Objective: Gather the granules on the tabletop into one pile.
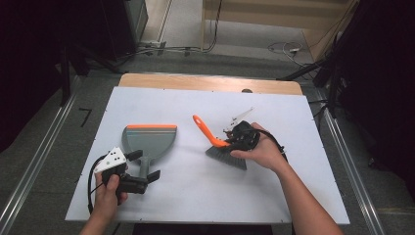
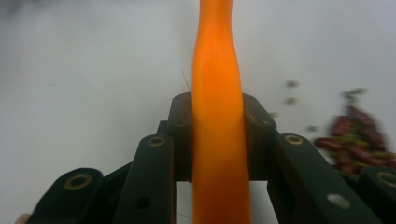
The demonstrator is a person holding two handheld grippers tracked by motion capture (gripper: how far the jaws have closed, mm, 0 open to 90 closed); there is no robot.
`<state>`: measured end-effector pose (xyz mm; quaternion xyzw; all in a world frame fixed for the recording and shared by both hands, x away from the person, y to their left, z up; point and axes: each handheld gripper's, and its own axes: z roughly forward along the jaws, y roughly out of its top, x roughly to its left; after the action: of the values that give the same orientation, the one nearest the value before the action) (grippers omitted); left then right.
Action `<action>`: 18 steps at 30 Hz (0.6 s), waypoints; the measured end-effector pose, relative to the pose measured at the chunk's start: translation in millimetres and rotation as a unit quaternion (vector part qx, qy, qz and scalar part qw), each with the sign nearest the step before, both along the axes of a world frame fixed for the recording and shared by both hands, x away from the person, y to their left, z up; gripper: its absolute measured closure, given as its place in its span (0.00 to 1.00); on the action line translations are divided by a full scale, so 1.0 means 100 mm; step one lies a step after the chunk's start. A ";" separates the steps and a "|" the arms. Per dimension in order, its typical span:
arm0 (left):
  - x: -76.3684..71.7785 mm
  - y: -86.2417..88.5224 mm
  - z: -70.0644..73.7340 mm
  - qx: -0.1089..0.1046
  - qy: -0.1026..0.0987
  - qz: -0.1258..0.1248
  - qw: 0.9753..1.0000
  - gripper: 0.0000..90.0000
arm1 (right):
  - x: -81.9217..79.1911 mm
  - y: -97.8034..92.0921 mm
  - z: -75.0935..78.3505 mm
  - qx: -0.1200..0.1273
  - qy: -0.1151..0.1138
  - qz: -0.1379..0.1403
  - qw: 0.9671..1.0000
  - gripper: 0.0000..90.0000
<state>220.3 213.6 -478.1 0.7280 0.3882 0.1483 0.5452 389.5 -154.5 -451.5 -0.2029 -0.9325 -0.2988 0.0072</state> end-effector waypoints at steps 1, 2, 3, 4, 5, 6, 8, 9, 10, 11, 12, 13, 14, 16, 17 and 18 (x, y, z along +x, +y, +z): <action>0.00 0.00 0.00 0.001 0.000 -0.001 1.000 0.00 | 0.05 -0.02 0.00 0.001 0.009 -0.012 1.000 0.76; 0.00 0.00 0.00 0.001 0.000 -0.001 1.000 0.00 | 0.10 -0.05 -0.01 0.003 0.010 -0.019 1.000 0.76; 0.00 0.00 0.00 0.001 0.000 -0.001 1.000 0.00 | 0.14 -0.07 -0.01 0.000 0.009 -0.028 1.000 0.76; 0.00 0.00 0.00 0.000 0.000 0.000 1.000 0.00 | 0.18 -0.08 -0.01 0.002 0.009 -0.036 0.999 0.76; 0.00 0.01 0.00 0.000 0.000 0.001 1.000 0.00 | 0.22 -0.09 0.00 0.000 0.005 -0.044 0.999 0.76; 0.01 0.01 -0.01 -0.002 0.000 0.001 1.000 0.00 | 0.25 -0.10 0.01 -0.002 0.003 -0.053 0.999 0.76; 0.01 0.01 -0.01 -0.002 0.002 0.001 1.000 0.00 | 0.29 -0.12 0.02 -0.007 -0.002 -0.068 0.998 0.76; 0.01 0.01 -0.01 -0.001 0.001 0.001 1.000 0.00 | 0.32 -0.13 0.03 -0.011 -0.006 -0.075 0.997 0.76; 0.01 0.01 -0.01 -0.002 0.001 0.000 1.000 0.00 | 0.33 -0.14 0.04 -0.014 -0.010 -0.080 0.997 0.76; 0.01 0.01 -0.01 -0.002 0.001 0.000 1.000 0.00 | 0.35 -0.14 0.05 -0.017 -0.015 -0.088 0.996 0.76; 0.01 0.01 -0.01 -0.001 0.000 -0.001 1.000 0.00 | 0.35 -0.15 0.06 -0.022 -0.021 -0.095 0.995 0.76; 0.01 0.01 -0.01 -0.001 0.000 0.000 1.000 0.00 | 0.36 -0.16 0.06 -0.023 -0.025 -0.102 0.994 0.76; 0.01 0.01 -0.01 0.000 0.000 0.000 1.000 0.00 | 0.36 -0.18 0.08 -0.022 -0.029 -0.107 0.994 0.76; 0.01 0.01 -0.01 -0.002 0.000 0.000 1.000 0.00 | 0.37 -0.21 0.11 -0.011 -0.029 -0.109 0.994 0.76; 0.01 0.01 -0.01 -0.002 0.000 0.000 1.000 0.00 | 0.36 -0.22 0.13 -0.006 -0.028 -0.113 0.993 0.76; 0.01 0.01 0.00 -0.002 0.000 0.001 1.000 0.00 | 0.35 -0.23 0.16 -0.003 -0.032 -0.113 0.993 0.76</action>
<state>220.9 214.9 -478.6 0.7267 0.3891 0.1476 0.5466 424.9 -177.9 -435.6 -0.2976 -0.9040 -0.3016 -0.0575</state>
